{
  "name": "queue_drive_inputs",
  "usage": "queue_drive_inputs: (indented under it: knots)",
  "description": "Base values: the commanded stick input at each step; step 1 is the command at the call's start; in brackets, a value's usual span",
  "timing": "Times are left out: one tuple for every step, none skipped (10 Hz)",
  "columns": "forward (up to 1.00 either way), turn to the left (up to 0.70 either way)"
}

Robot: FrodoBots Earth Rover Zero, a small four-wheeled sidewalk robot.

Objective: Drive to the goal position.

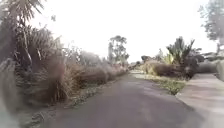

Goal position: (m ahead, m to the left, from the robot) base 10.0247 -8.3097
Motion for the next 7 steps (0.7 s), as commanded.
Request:
queue_drive_inputs:
  knots:
    - [0.50, -0.29]
    - [0.50, -0.11]
    - [0.50, 0.01]
    - [0.50, 0.01]
    - [0.50, 0.01]
    - [0.50, 0.01]
    - [0.50, 0.01]
